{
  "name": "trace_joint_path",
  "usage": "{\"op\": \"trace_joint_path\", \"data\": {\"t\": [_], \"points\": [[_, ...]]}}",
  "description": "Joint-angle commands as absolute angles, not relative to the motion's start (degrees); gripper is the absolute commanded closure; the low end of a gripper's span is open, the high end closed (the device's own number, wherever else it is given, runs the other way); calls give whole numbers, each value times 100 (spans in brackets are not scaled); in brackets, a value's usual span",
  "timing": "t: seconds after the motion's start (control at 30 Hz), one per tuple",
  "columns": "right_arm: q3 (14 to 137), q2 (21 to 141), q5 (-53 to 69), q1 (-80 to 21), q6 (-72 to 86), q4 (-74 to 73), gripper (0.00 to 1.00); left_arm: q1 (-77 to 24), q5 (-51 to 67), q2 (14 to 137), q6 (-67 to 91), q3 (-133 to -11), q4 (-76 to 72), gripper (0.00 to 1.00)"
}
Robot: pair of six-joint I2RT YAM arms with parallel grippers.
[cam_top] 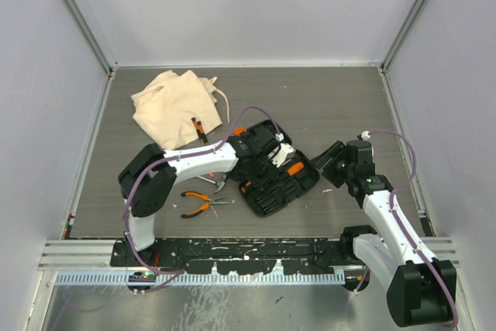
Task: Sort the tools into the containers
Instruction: Place the screwdriver in the storage box.
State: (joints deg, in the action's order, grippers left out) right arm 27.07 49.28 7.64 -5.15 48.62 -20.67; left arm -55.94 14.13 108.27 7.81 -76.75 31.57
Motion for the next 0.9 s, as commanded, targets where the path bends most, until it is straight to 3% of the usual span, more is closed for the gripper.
{"op": "trace_joint_path", "data": {"t": [0.0,0.33,0.5,0.87], "points": [[2708,4869,795,-545,4895,-1858,36,-5622,1442,10884,668,-7994,3015,86],[2702,4842,791,-541,4895,-1889,36,-5620,1397,11011,650,-8173,3063,90],[2693,4873,790,-545,4895,-1876,36,-5618,1397,10938,654,-8132,3068,100],[2697,4884,810,-543,4887,-1852,36,-5617,1303,11091,786,-8473,3235,100]]}}
